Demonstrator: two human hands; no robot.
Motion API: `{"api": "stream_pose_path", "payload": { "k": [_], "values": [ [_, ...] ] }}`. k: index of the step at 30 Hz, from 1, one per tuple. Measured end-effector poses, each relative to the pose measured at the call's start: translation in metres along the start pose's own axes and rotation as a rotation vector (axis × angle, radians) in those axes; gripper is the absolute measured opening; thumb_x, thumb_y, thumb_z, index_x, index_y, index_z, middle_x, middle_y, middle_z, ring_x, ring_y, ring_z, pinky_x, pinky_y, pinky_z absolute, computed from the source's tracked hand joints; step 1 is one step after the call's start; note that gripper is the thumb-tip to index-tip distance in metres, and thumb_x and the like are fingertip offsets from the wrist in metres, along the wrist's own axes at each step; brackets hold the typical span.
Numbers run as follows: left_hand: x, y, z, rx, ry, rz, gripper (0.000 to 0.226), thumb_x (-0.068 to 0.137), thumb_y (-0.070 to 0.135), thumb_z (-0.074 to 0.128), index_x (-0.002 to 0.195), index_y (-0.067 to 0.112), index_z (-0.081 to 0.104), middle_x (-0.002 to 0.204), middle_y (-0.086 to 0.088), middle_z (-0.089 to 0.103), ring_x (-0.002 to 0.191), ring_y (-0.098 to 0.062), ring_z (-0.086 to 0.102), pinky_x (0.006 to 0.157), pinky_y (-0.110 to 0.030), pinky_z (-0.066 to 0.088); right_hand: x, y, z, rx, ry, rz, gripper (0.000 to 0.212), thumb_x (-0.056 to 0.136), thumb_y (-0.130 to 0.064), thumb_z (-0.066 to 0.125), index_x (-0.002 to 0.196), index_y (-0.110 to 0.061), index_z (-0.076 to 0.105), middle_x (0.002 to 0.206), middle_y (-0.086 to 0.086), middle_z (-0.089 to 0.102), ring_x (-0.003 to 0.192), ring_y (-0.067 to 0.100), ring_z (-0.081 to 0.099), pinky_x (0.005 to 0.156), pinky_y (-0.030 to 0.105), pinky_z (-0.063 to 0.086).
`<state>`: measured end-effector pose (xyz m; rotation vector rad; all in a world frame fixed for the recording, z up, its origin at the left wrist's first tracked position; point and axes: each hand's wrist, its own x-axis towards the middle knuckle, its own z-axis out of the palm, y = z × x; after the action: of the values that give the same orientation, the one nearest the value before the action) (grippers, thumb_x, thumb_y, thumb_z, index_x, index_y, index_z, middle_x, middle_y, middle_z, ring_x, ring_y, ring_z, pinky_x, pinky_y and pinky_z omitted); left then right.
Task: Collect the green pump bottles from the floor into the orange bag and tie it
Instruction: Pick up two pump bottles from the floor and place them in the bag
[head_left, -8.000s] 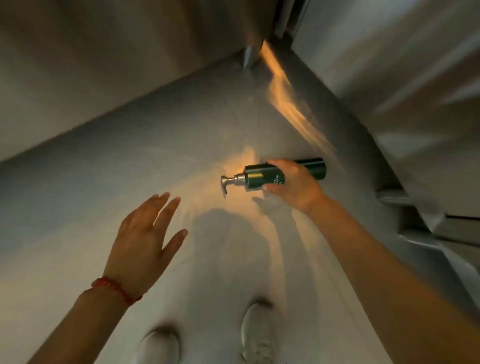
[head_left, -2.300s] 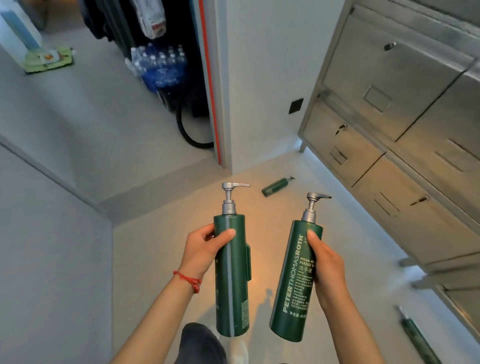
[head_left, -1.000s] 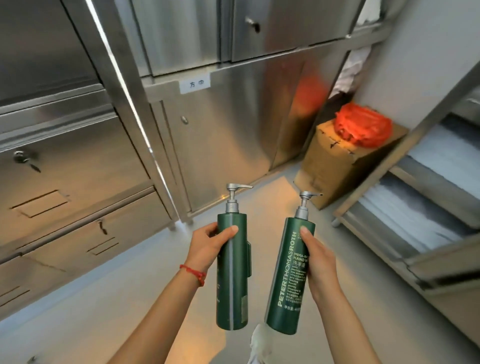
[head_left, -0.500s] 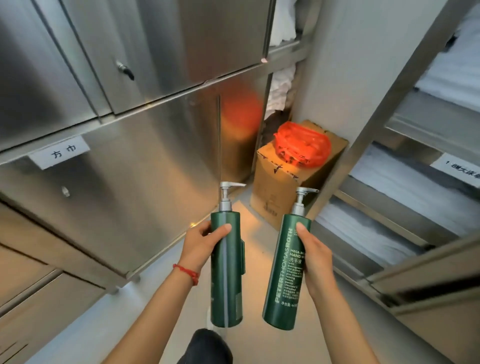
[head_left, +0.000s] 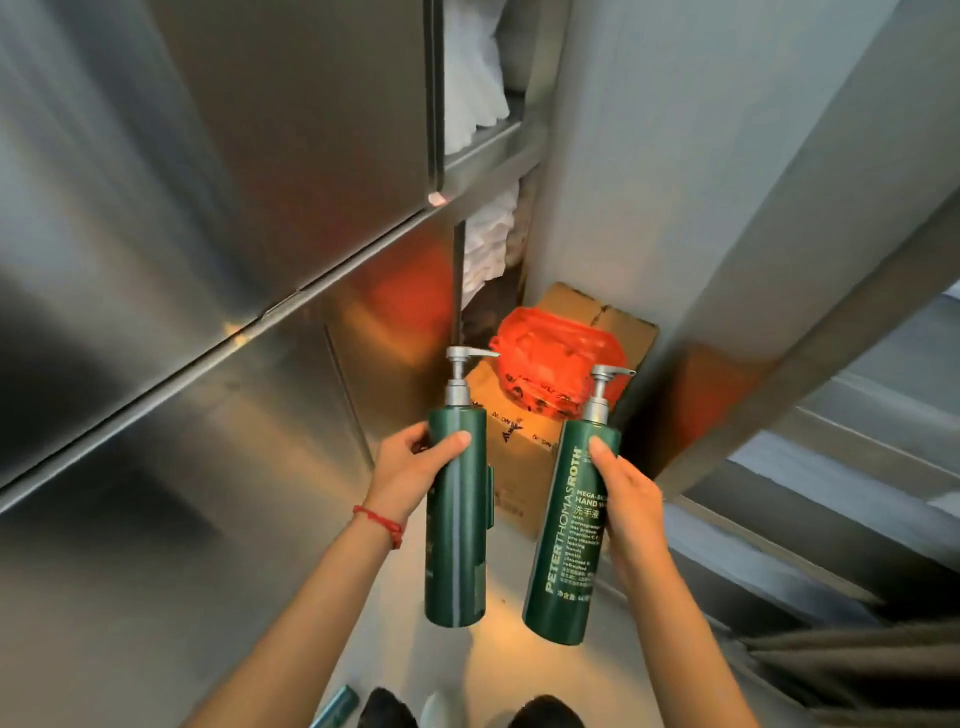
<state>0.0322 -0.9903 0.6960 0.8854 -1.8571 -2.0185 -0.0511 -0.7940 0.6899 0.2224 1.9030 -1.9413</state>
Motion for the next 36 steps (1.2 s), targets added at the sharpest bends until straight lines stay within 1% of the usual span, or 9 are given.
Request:
{"api": "stream_pose_path", "payload": {
  "k": [7, 11, 16, 20, 24, 28, 31, 33, 36],
  "values": [
    [0.138, 0.022, 0.056, 0.056, -0.073, 0.038, 0.014, 0.074, 0.013, 0.071, 0.075, 0.025, 0.067, 0.073, 0.005, 0.068, 0.058, 0.002, 0.063, 0.050, -0.012, 0.049, 0.126, -0.034, 0.008, 0.028, 0.108, -0.017, 0.028, 0.073, -0.038, 0.070, 0.086, -0.013, 0.070, 0.068, 0.001, 0.072, 0.058, 0.013, 0.066, 0.058, 0.027, 0.051],
    [0.207, 0.032, 0.091, 0.058, -0.080, 0.059, 0.016, 0.073, 0.005, 0.071, 0.079, 0.019, 0.065, 0.075, 0.004, 0.067, 0.058, 0.007, 0.062, 0.053, -0.009, 0.048, 0.192, -0.059, 0.014, 0.054, 0.130, -0.053, 0.023, 0.076, -0.030, 0.069, 0.088, -0.010, 0.069, 0.072, 0.004, 0.071, 0.057, 0.010, 0.065, 0.050, 0.018, 0.050],
    [0.280, 0.039, 0.121, 0.078, -0.084, 0.073, 0.026, 0.068, -0.001, 0.074, 0.090, 0.008, 0.063, 0.080, 0.003, 0.065, 0.062, 0.010, 0.061, 0.059, -0.006, 0.047, 0.261, -0.080, 0.022, 0.002, 0.194, -0.125, 0.028, 0.077, -0.021, 0.071, 0.101, -0.007, 0.067, 0.082, 0.002, 0.070, 0.060, 0.001, 0.065, 0.052, 0.012, 0.048],
    [0.332, 0.033, 0.135, 0.105, -0.113, 0.054, 0.040, 0.064, 0.000, 0.078, 0.100, 0.006, 0.060, 0.087, 0.005, 0.065, 0.072, 0.005, 0.063, 0.061, -0.008, 0.048, 0.308, -0.080, 0.029, -0.029, 0.256, -0.156, 0.035, 0.074, -0.017, 0.073, 0.106, -0.008, 0.063, 0.093, 0.005, 0.070, 0.075, 0.007, 0.065, 0.061, 0.012, 0.050],
    [0.382, 0.016, 0.152, 0.175, -0.180, 0.047, 0.043, 0.062, 0.004, 0.080, 0.095, 0.021, 0.057, 0.090, 0.004, 0.064, 0.083, -0.007, 0.062, 0.069, -0.016, 0.052, 0.344, -0.075, 0.033, -0.070, 0.312, -0.170, 0.040, 0.072, -0.017, 0.075, 0.109, -0.011, 0.060, 0.097, 0.000, 0.067, 0.084, 0.005, 0.064, 0.069, 0.015, 0.050],
    [0.422, -0.004, 0.171, 0.240, -0.243, 0.069, 0.049, 0.059, 0.005, 0.082, 0.092, 0.031, 0.056, 0.091, 0.011, 0.063, 0.083, -0.003, 0.063, 0.067, -0.010, 0.050, 0.379, -0.067, 0.029, -0.139, 0.367, -0.198, 0.052, 0.069, -0.015, 0.078, 0.116, -0.016, 0.055, 0.102, -0.008, 0.063, 0.091, 0.000, 0.059, 0.075, 0.013, 0.048],
    [0.446, -0.020, 0.185, 0.264, -0.277, 0.062, 0.052, 0.055, 0.016, 0.083, 0.092, 0.037, 0.055, 0.096, 0.007, 0.063, 0.089, -0.008, 0.062, 0.077, -0.024, 0.051, 0.406, -0.056, 0.025, -0.228, 0.389, -0.191, 0.057, 0.067, -0.020, 0.079, 0.118, -0.019, 0.055, 0.109, -0.005, 0.061, 0.097, 0.003, 0.058, 0.084, 0.022, 0.046],
    [0.461, -0.030, 0.196, 0.306, -0.299, 0.051, 0.053, 0.049, 0.029, 0.081, 0.091, 0.044, 0.053, 0.098, 0.008, 0.063, 0.093, -0.012, 0.061, 0.082, -0.032, 0.051, 0.423, -0.045, 0.024, -0.259, 0.398, -0.177, 0.059, 0.066, -0.023, 0.080, 0.118, -0.022, 0.053, 0.109, -0.009, 0.059, 0.094, -0.006, 0.055, 0.079, 0.012, 0.043],
    [0.480, -0.045, 0.208, 0.387, -0.342, 0.061, 0.053, 0.045, 0.039, 0.077, 0.087, 0.055, 0.051, 0.097, 0.017, 0.060, 0.094, -0.011, 0.061, 0.084, -0.035, 0.051, 0.444, -0.027, 0.022, -0.302, 0.395, -0.175, 0.061, 0.064, -0.025, 0.081, 0.117, -0.028, 0.051, 0.103, -0.018, 0.057, 0.091, -0.014, 0.052, 0.072, 0.003, 0.042]
  ]
}}
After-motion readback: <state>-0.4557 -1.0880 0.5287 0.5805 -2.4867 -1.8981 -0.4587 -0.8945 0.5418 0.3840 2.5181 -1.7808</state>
